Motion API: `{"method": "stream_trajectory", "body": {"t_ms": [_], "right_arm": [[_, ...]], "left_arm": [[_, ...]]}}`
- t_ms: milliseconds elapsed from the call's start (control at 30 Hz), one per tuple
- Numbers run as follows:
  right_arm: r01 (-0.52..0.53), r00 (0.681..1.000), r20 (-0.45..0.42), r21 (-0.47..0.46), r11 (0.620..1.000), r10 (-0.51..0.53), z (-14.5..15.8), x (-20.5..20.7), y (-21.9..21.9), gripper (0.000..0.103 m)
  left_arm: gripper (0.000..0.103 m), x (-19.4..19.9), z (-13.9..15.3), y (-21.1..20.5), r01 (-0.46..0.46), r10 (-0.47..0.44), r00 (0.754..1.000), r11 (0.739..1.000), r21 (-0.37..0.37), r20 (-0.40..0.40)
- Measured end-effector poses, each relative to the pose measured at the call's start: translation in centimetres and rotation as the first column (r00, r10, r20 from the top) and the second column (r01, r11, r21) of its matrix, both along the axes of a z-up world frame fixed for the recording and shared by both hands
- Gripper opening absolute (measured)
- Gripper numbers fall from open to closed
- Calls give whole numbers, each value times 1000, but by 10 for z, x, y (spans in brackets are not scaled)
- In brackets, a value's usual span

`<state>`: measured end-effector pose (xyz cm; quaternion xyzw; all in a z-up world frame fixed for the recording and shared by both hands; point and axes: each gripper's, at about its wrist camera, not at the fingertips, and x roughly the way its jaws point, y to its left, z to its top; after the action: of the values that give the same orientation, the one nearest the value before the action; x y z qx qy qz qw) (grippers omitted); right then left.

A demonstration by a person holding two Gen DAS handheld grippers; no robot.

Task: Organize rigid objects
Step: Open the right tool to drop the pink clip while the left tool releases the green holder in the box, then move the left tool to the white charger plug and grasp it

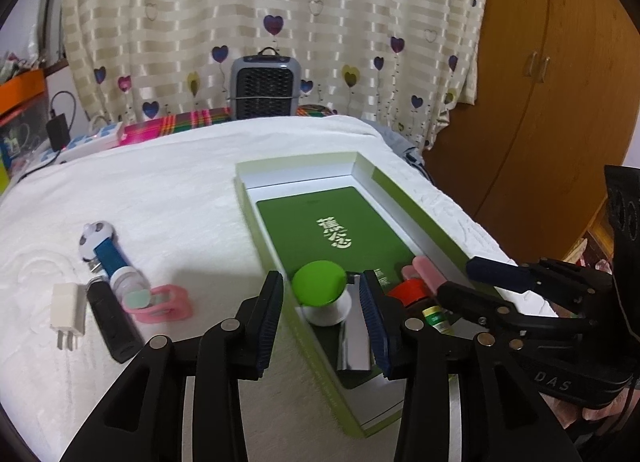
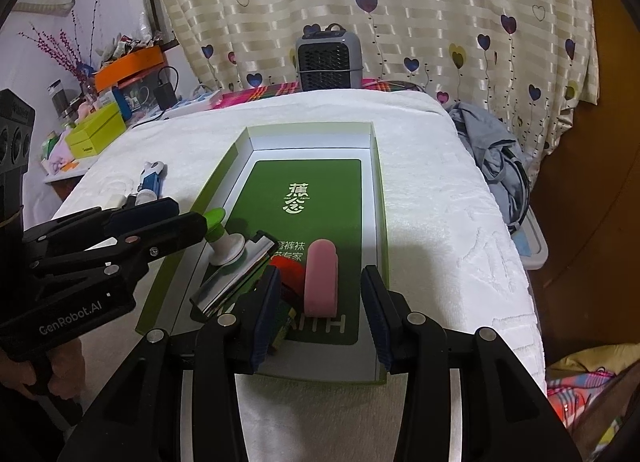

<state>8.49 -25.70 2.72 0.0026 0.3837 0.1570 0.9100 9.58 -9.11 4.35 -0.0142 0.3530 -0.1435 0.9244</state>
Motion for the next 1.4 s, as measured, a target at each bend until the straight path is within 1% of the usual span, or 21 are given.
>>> {"method": "stream_trajectory", "body": {"t_ms": [267, 500, 767, 1067, 1400], "right_arm": [[5, 1000, 4, -1, 1000, -5, 2, -4, 0, 43], [-11, 1000, 8, -1, 1000, 11, 5, -8, 6, 43], [-28, 999, 17, 1, 1000, 28, 7, -14, 13, 43], [-61, 998, 32, -2, 998, 61, 12, -21, 28, 43], [-105, 993, 42, -10, 994, 106, 18, -26, 51, 43]], "left_arm": [[39, -5, -1, 9, -23, 23, 1000, 1000, -3, -9], [39, -7, -1, 10, -21, 21, 1000, 1000, -5, -11], [39, -18, 0, 13, -20, 20, 1000, 1000, -12, -6], [39, -31, 3, 24, -35, 35, 999, 999, -15, -1], [39, -37, 7, 48, -68, 68, 998, 997, -26, 3]]}}
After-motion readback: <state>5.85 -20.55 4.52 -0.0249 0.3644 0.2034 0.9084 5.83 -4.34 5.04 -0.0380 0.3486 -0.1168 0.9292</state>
